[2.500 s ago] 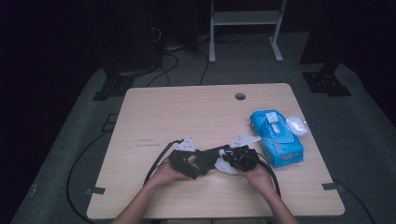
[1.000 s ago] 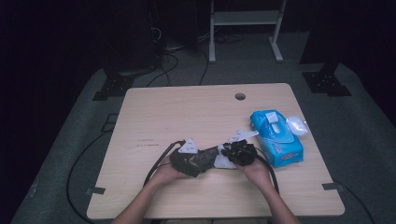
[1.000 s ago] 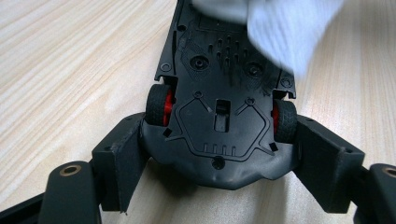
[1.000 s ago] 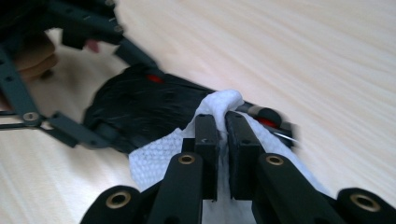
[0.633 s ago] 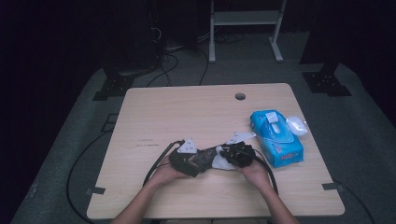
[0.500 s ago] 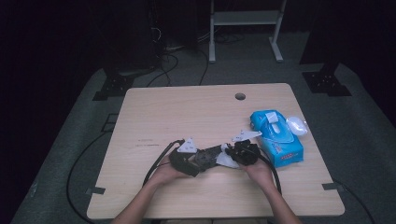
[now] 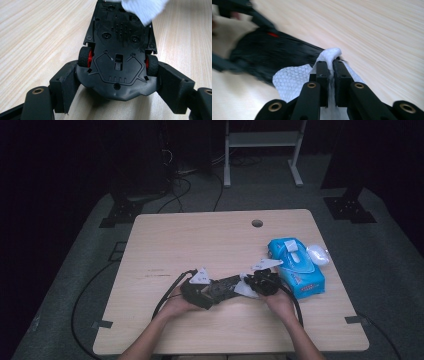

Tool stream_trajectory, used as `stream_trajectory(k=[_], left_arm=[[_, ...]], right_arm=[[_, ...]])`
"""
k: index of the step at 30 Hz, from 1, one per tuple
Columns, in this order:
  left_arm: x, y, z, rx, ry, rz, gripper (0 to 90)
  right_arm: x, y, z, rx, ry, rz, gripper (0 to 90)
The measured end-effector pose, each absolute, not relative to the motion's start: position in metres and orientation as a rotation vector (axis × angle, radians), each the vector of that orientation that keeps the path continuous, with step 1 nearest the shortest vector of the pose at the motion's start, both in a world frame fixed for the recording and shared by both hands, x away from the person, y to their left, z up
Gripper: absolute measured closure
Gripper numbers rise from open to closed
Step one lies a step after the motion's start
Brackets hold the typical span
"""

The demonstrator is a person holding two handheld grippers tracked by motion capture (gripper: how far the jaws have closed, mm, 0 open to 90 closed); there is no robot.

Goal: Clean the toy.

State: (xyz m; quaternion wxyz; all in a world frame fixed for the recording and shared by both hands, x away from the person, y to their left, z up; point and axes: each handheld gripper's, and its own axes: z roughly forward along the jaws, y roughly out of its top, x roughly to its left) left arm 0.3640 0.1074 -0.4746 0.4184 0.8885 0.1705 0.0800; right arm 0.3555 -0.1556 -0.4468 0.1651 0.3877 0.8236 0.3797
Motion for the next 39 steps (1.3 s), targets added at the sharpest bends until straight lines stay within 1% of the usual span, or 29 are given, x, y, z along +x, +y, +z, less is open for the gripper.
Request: stream_trajectory(k=[3, 8, 10, 17, 22, 32, 39], left_arm=[[0.365, 0.108, -0.474, 2.23, 0.425, 0.194, 23.9], [0.365, 0.108, -0.475, 2.23, 0.427, 0.195, 23.9], [0.364, 0.108, -0.476, 2.234, 0.426, 0.197, 23.9], [0.365, 0.11, -0.474, 2.231, 0.415, 0.19, 23.9], [0.365, 0.109, -0.474, 2.229, 0.408, 0.181, 24.0], [0.359, 0.103, -0.475, 2.245, 0.354, 0.158, 24.0], [0.359, 0.105, -0.474, 2.238, 0.35, 0.143, 24.0]], right_arm=[[0.354, -0.155, -0.448, 1.103, 2.36, 1.091, 83.6], [0.346, -0.128, -0.447, 0.967, 2.442, 1.135, 83.5], [0.346, -0.123, -0.445, 0.935, 2.451, 1.113, 83.6], [0.353, -0.155, -0.446, 1.091, 2.384, 1.083, 83.6], [0.347, -0.152, -0.446, 1.053, 2.433, 1.114, 83.5], [0.334, -0.1, -0.446, 0.869, 2.549, 1.205, 83.6], [0.34, -0.12, -0.444, 0.958, 2.499, 1.146, 83.6]])
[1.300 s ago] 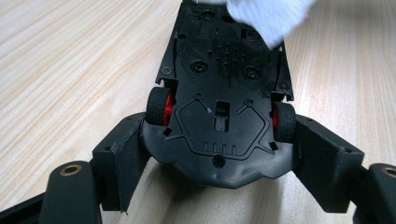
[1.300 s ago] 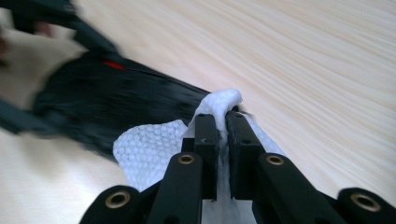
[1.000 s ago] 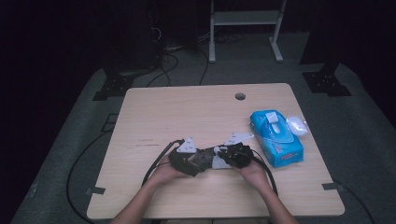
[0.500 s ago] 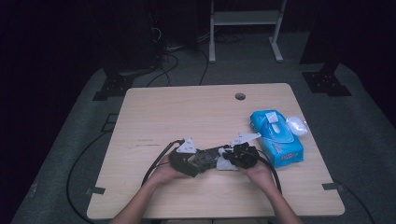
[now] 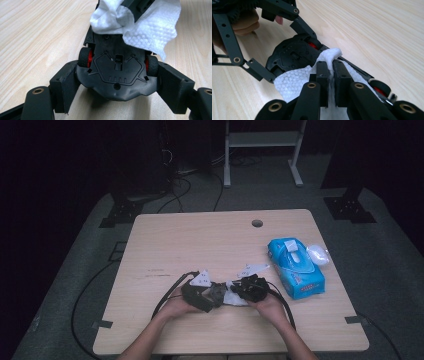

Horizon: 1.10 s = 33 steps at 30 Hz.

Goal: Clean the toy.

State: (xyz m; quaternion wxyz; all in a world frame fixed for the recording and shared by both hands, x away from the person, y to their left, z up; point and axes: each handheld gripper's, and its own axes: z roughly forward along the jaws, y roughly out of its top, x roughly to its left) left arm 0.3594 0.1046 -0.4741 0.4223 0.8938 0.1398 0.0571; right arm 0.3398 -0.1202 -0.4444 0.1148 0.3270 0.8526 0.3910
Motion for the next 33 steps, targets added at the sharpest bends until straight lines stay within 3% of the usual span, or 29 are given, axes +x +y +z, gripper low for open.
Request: stream_trajectory(k=[10, 16, 24, 33], left_arm=[[0.357, 0.104, -0.474, 2.251, 0.327, 0.145, 24.0], [0.358, 0.104, -0.474, 2.25, 0.322, 0.14, 24.0], [0.356, 0.103, -0.473, 2.257, 0.312, 0.143, 24.0], [0.357, 0.103, -0.473, 2.258, 0.308, 0.145, 24.0]], right_arm=[[0.334, -0.081, -0.444, 0.767, 2.625, 1.206, 83.6], [0.34, -0.099, -0.443, 0.842, 2.581, 1.171, 83.7], [0.337, -0.075, -0.443, 0.733, 2.645, 1.184, 83.6], [0.346, -0.101, -0.442, 0.879, 2.545, 1.131, 83.8]])
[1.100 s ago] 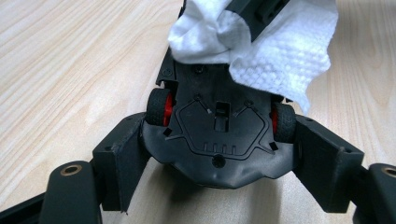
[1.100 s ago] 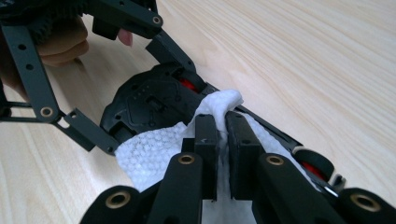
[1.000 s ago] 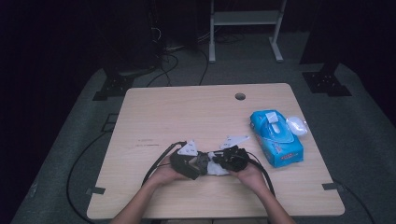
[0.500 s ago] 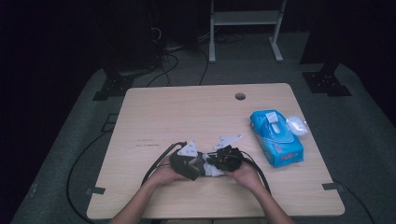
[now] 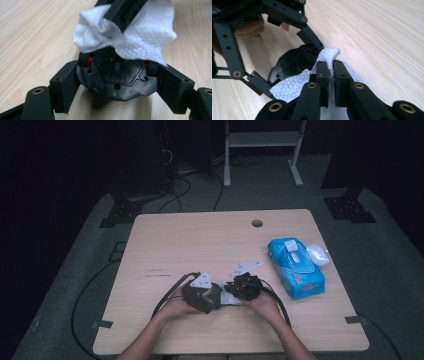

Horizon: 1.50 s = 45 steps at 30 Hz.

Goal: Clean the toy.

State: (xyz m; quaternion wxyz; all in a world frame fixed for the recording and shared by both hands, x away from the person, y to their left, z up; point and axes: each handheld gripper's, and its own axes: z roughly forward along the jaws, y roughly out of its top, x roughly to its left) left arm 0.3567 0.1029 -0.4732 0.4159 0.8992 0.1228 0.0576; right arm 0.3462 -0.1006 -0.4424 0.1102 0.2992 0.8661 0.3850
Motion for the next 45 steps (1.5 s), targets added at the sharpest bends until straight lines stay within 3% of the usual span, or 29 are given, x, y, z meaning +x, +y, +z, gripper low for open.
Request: stream_trajectory(k=[5, 13, 20, 28, 36, 45], left_arm=[[0.356, 0.103, -0.473, 2.26, 0.307, 0.152, 24.0], [0.357, 0.103, -0.473, 2.264, 0.294, 0.153, 24.0], [0.356, 0.102, -0.474, 2.27, 0.294, 0.157, 24.0], [0.357, 0.102, -0.473, 2.267, 0.286, 0.154, 24.0], [0.357, 0.104, -0.474, 2.268, 0.29, 0.154, 24.0], [0.358, 0.103, -0.473, 2.265, 0.29, 0.152, 24.0]], right_arm=[[0.345, -0.083, -0.443, 0.843, 2.543, 1.155, 83.8], [0.351, -0.108, -0.444, 0.96, 2.48, 1.136, 83.7], [0.345, -0.092, -0.445, 0.89, 2.511, 1.162, 83.7], [0.35, -0.12, -0.444, 0.989, 2.457, 1.118, 83.7], [0.349, -0.11, -0.445, 0.949, 2.475, 1.136, 83.8], [0.35, -0.131, -0.445, 1.033, 2.43, 1.121, 83.8]])
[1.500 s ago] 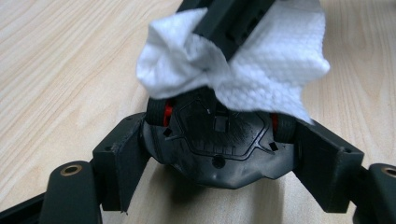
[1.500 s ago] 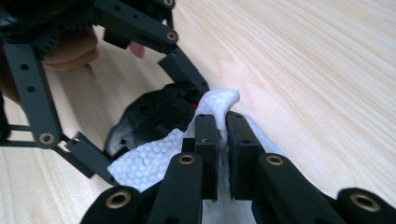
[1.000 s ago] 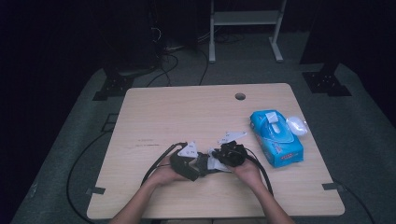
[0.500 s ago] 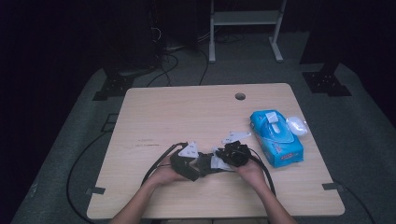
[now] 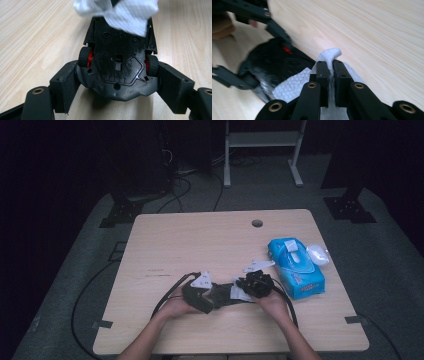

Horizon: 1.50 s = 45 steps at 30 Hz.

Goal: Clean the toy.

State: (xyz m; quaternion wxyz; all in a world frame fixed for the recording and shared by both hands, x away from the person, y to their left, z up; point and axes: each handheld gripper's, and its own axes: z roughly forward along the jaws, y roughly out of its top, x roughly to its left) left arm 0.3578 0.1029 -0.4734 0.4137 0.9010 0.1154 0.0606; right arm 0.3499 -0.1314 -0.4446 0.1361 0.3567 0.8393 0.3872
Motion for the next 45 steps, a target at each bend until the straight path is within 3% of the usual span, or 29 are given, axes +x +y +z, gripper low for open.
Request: stream_trajectory(k=[7, 13, 21, 27, 33, 40, 45], left_arm=[[0.358, 0.105, -0.474, 2.262, 0.29, 0.153, 24.0], [0.358, 0.105, -0.473, 2.263, 0.289, 0.15, 24.0], [0.358, 0.105, -0.474, 2.266, 0.287, 0.156, 24.0], [0.359, 0.106, -0.474, 2.26, 0.289, 0.149, 24.0], [0.36, 0.107, -0.474, 2.265, 0.291, 0.156, 24.0], [0.36, 0.108, -0.474, 2.26, 0.296, 0.151, 24.0], [0.359, 0.106, -0.474, 2.264, 0.294, 0.156, 24.0]], right_arm=[[0.349, -0.121, -0.446, 0.973, 2.457, 1.143, 83.8], [0.347, -0.149, -0.445, 1.053, 2.41, 1.097, 83.8], [0.339, -0.145, -0.445, 1.0, 2.437, 1.117, 83.8], [0.333, -0.169, -0.447, 1.078, 2.397, 1.102, 83.8], [0.324, -0.151, -0.447, 0.972, 2.451, 1.132, 83.7], [0.33, -0.17, -0.447, 1.069, 2.419, 1.122, 83.7], [0.33, -0.142, -0.446, 0.98, 2.486, 1.173, 83.7]])
